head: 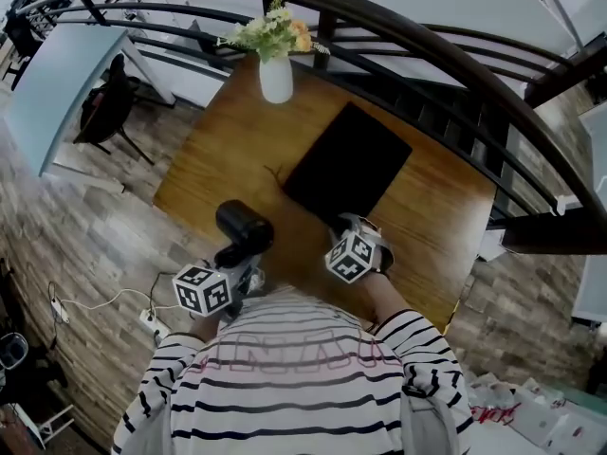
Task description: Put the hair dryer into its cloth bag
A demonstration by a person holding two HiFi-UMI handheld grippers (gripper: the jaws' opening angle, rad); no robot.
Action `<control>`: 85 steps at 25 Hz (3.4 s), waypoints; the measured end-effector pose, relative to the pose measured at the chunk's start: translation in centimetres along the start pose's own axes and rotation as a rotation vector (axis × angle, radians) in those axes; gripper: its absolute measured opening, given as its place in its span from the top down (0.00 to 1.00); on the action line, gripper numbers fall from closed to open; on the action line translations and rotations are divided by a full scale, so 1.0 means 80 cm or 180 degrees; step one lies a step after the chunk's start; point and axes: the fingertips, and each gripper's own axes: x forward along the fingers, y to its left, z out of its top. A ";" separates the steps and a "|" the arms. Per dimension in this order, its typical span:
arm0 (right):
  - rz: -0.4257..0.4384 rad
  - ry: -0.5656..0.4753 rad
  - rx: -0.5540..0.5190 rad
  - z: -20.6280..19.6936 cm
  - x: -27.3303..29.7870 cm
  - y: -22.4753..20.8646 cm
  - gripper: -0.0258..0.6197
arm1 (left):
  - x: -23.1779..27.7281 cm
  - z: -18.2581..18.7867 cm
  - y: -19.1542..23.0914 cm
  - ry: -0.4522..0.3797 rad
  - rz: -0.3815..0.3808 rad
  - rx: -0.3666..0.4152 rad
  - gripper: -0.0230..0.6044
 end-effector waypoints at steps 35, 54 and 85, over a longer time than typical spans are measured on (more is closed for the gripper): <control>0.0465 -0.1167 0.2153 0.073 -0.083 0.013 0.94 | 0.096 -0.089 0.016 0.1074 -0.0286 0.0608 0.69; 0.0474 -0.1467 0.2388 0.077 -0.127 0.025 0.94 | 0.110 -0.143 -0.003 0.2016 -0.0512 0.1220 0.69; 0.0479 -0.1724 0.2396 0.068 -0.163 0.045 0.94 | 0.222 -0.105 -0.084 0.1957 -0.0639 0.0881 0.68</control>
